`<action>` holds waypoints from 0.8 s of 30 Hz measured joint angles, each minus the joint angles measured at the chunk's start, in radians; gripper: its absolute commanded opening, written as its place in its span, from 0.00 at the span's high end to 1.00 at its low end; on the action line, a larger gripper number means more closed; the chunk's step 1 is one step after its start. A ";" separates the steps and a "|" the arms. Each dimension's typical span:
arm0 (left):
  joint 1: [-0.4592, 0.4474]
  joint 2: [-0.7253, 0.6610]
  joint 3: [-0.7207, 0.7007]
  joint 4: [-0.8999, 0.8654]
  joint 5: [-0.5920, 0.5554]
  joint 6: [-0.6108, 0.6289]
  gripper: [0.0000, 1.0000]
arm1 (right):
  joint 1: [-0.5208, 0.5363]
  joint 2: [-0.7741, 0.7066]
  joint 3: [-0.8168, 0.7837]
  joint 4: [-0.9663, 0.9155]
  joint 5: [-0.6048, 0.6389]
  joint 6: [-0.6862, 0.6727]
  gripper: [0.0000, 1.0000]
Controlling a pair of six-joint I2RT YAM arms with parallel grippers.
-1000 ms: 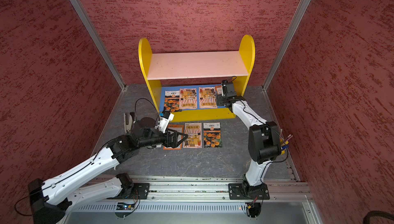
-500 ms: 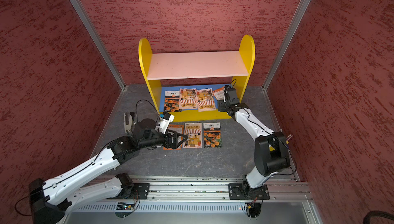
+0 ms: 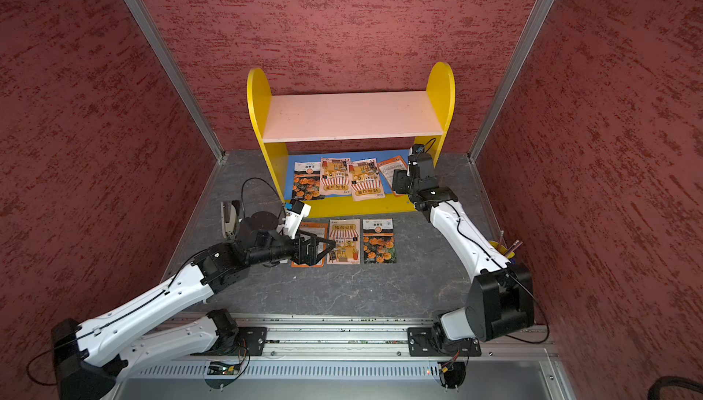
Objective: Take the seed bag off the shelf
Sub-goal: Pick up the seed packet from the shelf.
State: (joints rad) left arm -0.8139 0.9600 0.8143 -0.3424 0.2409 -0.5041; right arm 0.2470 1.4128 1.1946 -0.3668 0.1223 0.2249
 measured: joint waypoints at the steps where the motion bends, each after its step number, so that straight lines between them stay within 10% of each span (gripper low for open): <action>1: 0.000 0.000 0.000 0.000 0.000 0.000 0.00 | 0.000 -0.013 -0.008 0.000 -0.003 0.016 0.26; 14: 0.000 0.000 -0.001 0.006 0.000 0.000 0.00 | 0.000 -0.154 -0.446 0.277 -0.130 0.550 0.38; 24: 0.000 -0.005 -0.029 0.009 0.000 -0.005 0.00 | -0.002 -0.060 -0.491 0.610 -0.190 0.753 0.45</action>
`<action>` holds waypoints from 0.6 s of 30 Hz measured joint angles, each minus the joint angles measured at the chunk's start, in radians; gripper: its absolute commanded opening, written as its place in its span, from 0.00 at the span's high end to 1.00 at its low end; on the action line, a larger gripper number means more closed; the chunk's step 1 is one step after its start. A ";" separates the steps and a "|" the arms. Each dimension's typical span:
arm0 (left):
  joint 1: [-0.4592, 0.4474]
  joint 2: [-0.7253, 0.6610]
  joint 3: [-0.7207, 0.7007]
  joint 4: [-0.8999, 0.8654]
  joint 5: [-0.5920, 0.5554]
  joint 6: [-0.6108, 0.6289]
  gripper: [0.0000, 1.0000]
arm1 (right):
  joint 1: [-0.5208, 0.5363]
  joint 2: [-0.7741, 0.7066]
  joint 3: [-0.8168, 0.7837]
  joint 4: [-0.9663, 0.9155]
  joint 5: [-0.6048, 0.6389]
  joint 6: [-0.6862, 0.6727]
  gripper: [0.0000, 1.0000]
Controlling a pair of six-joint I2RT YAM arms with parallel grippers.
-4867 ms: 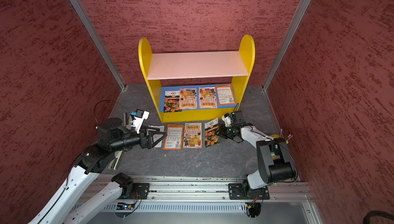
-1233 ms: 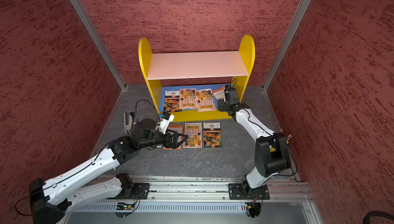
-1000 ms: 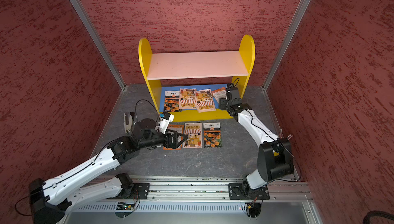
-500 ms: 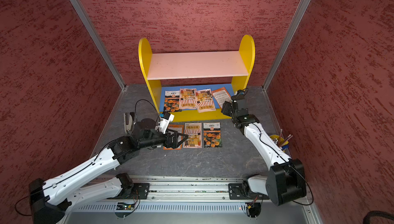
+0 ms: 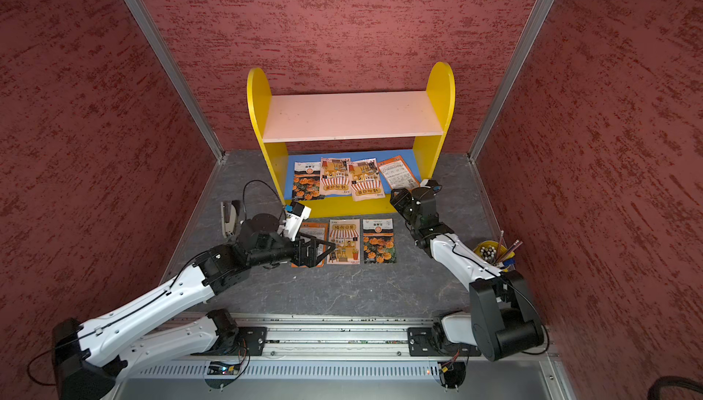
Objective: Take the seed bag off the shelf
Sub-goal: Pick up the seed packet from the shelf.
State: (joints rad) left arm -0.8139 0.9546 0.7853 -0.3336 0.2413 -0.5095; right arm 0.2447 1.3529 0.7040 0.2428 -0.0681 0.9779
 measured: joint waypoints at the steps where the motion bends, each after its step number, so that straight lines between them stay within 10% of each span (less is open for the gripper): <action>1: 0.000 0.000 0.000 0.000 0.000 0.000 0.00 | -0.001 0.014 -0.003 0.025 0.000 0.015 0.45; 18: 0.001 -0.013 0.000 -0.004 -0.008 0.001 0.00 | -0.014 0.087 -0.020 0.175 0.021 0.098 0.71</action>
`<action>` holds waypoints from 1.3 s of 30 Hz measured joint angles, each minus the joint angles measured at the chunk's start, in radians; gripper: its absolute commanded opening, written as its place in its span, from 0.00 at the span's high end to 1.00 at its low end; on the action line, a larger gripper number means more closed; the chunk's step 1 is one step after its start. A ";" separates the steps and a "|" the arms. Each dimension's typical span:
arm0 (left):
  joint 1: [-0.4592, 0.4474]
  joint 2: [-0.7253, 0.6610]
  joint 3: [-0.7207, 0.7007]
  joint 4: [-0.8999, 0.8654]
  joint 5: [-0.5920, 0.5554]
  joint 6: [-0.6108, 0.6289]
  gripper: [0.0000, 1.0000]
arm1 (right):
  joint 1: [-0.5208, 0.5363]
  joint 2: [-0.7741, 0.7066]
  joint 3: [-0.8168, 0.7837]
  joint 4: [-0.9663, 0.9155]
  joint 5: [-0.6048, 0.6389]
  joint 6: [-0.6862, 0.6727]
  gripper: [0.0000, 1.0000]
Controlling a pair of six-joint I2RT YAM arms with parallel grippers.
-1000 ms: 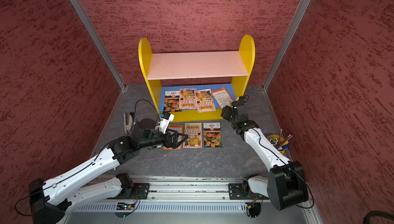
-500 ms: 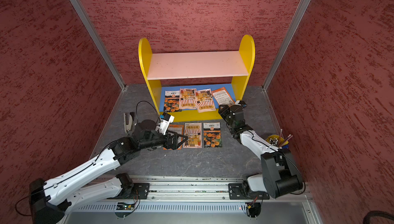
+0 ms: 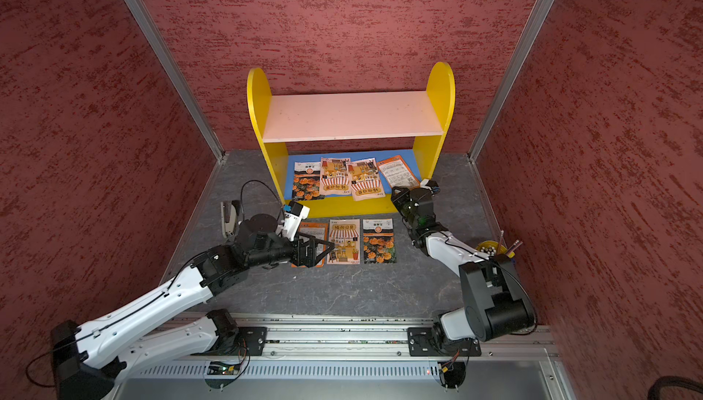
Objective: Take the seed bag off the shelf
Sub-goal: Pick up the seed packet from the shelf.
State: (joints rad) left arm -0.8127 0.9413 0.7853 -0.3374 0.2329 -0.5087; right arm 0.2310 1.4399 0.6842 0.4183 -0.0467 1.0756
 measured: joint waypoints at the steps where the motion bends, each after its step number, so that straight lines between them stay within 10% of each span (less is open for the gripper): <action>1: 0.000 0.000 0.000 0.000 0.000 0.000 0.00 | -0.002 0.000 0.000 0.001 0.002 -0.001 0.74; 14: 0.005 0.003 0.000 0.000 0.001 0.000 0.00 | -0.009 0.000 0.000 0.006 0.027 -0.016 1.00; 27: 0.019 0.003 0.000 0.034 0.008 -0.037 0.00 | -0.009 -0.091 -0.011 0.043 0.045 -0.066 1.00; 39: 0.026 0.166 -0.037 0.482 0.058 -0.262 0.00 | 0.041 -0.358 -0.103 0.001 0.047 -0.110 1.00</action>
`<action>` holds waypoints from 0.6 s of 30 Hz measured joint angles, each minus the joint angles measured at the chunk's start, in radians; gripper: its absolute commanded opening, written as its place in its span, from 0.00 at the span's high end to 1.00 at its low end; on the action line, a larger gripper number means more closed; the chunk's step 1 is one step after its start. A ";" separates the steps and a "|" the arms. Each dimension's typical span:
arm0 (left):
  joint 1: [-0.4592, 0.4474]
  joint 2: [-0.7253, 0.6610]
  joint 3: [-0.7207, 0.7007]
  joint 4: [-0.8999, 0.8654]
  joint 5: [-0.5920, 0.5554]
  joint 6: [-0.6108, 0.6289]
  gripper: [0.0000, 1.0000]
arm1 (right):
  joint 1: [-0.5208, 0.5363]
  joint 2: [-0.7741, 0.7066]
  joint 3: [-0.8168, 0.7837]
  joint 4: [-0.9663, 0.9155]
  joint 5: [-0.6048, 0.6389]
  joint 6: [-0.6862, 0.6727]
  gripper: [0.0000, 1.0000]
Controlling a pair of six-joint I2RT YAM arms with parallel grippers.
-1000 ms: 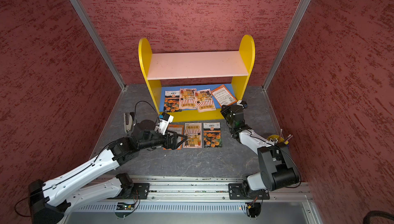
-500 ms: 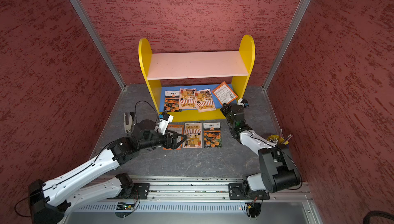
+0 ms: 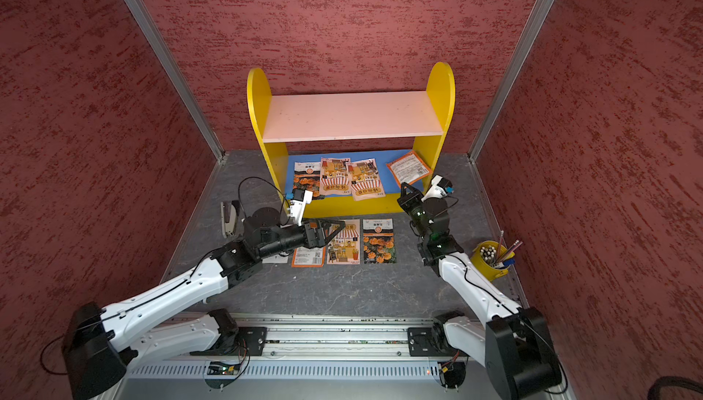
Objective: Take the seed bag off the shelf
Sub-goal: Pick up the seed packet from the shelf.
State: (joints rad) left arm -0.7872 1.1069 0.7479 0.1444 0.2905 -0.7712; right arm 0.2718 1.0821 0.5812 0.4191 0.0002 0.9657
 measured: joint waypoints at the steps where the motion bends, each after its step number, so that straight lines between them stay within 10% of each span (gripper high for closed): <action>1: -0.002 0.027 0.000 0.034 0.002 -0.019 0.00 | 0.004 -0.019 -0.003 -0.008 0.000 -0.004 1.00; 18: -0.055 0.330 0.108 0.417 -0.077 -0.233 0.00 | 0.254 -0.321 -0.092 -0.150 0.018 -0.048 1.00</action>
State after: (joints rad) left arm -0.8425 1.4368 0.8555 0.5617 0.2134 -1.0046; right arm 0.5259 0.7612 0.4892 0.2695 0.0177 0.9180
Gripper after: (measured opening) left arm 0.996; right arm 0.047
